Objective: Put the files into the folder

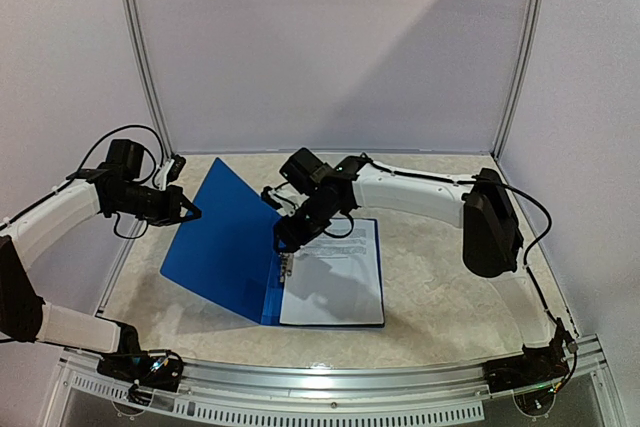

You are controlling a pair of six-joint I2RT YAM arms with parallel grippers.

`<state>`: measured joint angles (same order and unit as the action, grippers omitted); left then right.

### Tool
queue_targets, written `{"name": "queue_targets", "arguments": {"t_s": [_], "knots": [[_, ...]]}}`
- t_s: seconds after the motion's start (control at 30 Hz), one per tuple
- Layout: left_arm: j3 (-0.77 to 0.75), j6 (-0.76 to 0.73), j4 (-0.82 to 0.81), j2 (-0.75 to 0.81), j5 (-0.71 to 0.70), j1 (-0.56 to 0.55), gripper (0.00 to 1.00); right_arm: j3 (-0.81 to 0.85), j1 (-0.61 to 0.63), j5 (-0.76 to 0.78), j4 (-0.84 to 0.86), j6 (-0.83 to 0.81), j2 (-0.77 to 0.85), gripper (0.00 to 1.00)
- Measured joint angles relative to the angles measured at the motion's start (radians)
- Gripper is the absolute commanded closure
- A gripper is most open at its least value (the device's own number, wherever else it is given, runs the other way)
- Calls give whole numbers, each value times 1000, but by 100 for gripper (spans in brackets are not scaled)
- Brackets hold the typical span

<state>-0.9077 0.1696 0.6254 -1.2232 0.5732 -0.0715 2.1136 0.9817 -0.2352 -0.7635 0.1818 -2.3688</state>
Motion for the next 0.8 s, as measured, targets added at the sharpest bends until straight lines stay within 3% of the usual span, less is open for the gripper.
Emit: {"name": "queue_targets", "arguments": {"t_s": [0.23, 0.37, 0.67, 0.8], "knots": [[0, 0, 0, 0, 0, 0, 100, 16, 0, -26, 50, 46, -1, 75], [0, 1, 0, 0, 0, 0, 100, 19, 0, -53, 62, 58, -2, 77], [2, 4, -1, 0, 0, 0, 100, 8, 14, -29, 69, 27, -2, 75], [2, 4, -1, 0, 0, 0, 100, -47, 31, 26, 105, -37, -2, 61]]}}
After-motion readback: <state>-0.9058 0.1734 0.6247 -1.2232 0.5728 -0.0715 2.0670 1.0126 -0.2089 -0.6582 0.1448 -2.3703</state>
